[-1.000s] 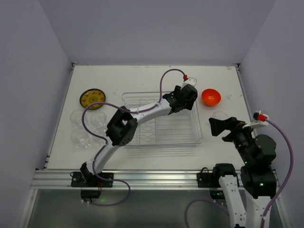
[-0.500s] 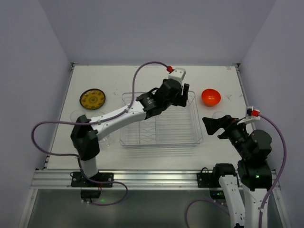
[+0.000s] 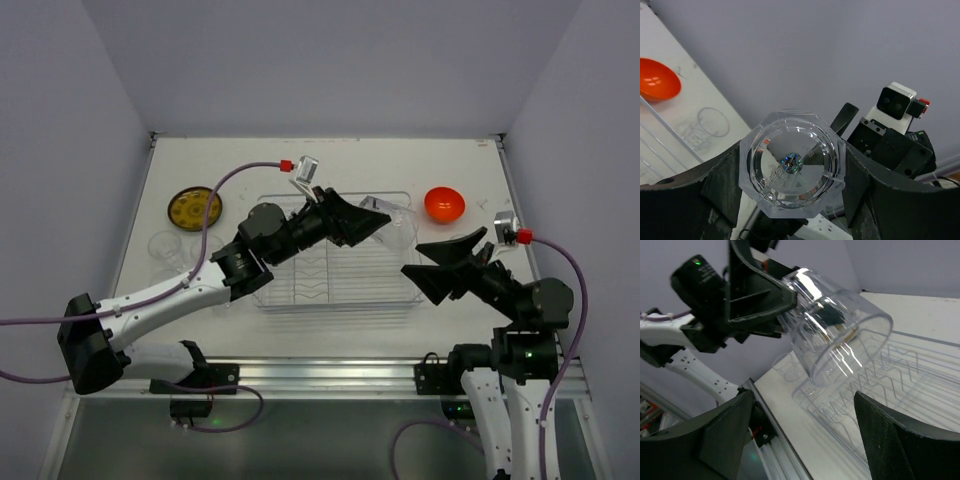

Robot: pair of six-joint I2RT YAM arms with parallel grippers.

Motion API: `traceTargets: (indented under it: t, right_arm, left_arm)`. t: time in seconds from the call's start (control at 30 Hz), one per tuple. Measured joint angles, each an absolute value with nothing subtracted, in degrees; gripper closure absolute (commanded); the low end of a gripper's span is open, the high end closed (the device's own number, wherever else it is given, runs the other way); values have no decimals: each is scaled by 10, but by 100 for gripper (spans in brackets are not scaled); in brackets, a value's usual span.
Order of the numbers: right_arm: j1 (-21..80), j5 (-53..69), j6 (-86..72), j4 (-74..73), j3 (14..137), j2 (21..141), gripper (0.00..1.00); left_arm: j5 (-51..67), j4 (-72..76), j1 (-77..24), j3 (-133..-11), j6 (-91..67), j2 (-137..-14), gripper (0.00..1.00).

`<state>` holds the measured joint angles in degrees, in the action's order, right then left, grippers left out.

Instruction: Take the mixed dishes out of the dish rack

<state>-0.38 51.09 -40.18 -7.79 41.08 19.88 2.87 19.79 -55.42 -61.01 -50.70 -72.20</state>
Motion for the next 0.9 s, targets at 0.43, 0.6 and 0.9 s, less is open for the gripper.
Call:
traceTargets:
  t: [0.43, 0.6, 0.9]
  right_arm:
    - [-4, 611, -509, 159, 378, 252, 48]
    - [-4, 618, -540, 214, 369, 263, 78]
    - [-4, 595, -581, 246, 350, 265, 100]
  left_arm:
    - [136, 389, -555, -549, -710, -777, 100]
    - [149, 427, -556, -533, -742, -799, 100]
    - [124, 440, -554, -532, -698, -797, 0]
